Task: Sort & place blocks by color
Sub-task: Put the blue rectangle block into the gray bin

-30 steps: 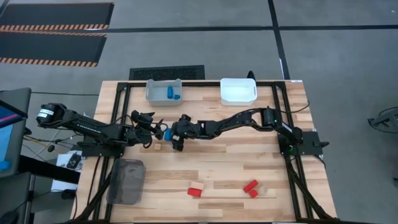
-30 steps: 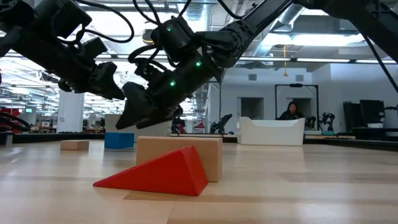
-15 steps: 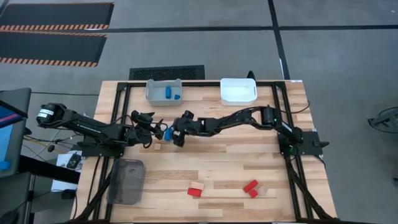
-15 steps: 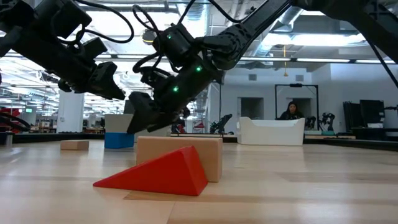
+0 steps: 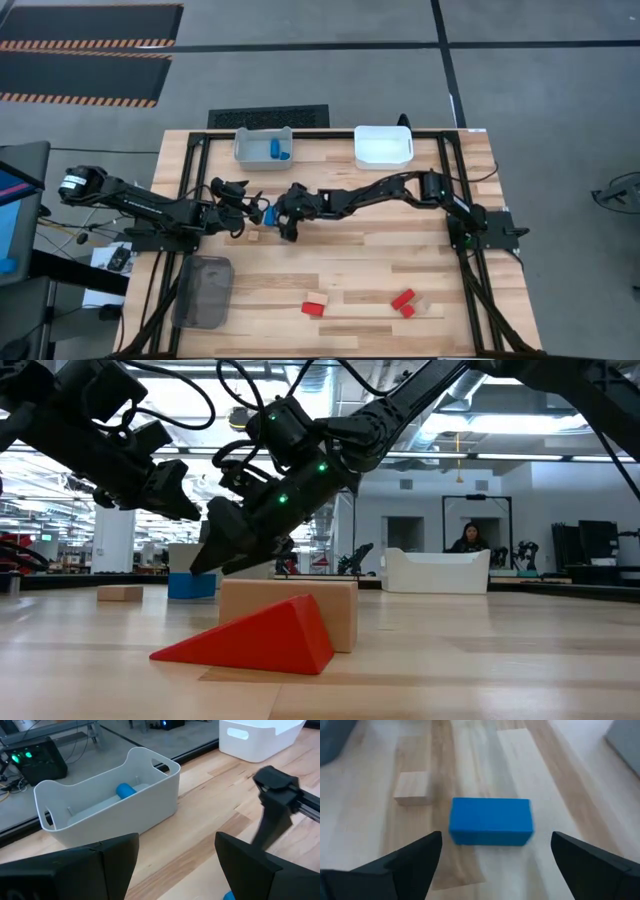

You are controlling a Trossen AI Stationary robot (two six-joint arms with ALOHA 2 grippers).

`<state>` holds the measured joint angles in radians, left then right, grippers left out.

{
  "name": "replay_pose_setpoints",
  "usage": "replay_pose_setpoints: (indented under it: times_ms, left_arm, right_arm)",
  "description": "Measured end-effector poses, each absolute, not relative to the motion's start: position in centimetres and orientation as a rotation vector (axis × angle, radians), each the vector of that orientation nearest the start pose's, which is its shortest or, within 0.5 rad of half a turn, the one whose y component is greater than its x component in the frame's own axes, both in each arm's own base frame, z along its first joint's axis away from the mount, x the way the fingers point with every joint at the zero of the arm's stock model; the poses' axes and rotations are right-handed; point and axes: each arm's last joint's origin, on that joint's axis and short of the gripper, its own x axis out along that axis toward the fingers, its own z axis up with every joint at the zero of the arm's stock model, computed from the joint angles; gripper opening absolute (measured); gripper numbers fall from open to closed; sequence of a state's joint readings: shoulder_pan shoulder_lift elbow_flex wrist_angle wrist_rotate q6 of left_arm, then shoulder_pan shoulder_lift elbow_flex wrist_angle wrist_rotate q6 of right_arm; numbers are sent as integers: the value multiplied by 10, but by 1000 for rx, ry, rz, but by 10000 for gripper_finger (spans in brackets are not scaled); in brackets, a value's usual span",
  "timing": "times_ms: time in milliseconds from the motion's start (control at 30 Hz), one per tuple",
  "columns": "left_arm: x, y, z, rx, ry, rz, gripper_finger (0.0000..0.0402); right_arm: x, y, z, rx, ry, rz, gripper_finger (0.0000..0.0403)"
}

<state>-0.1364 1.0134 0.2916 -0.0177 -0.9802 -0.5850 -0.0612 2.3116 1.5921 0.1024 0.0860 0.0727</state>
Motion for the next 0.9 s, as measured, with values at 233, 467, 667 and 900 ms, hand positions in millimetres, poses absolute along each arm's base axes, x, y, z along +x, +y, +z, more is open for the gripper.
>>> replay_pose_setpoints:
  times_ms: [233, 467, 667, 900]
  left_arm:
    - [168, 1, 154, -132, 385, 946, 254]
    - [168, 1, 154, -134, 383, 947, 254]
    - [168, 1, 154, -135, 383, 947, 254]
    - [168, 1, 154, -135, 382, 949, 254]
  right_arm:
    - [502, -40, 130, 54, 568, -158, 399]
    - [503, -39, 131, 60, 552, -136, 400]
    - [503, -39, 132, 64, 543, -138, 400]
    - [505, -39, 134, 65, 513, -138, 400]
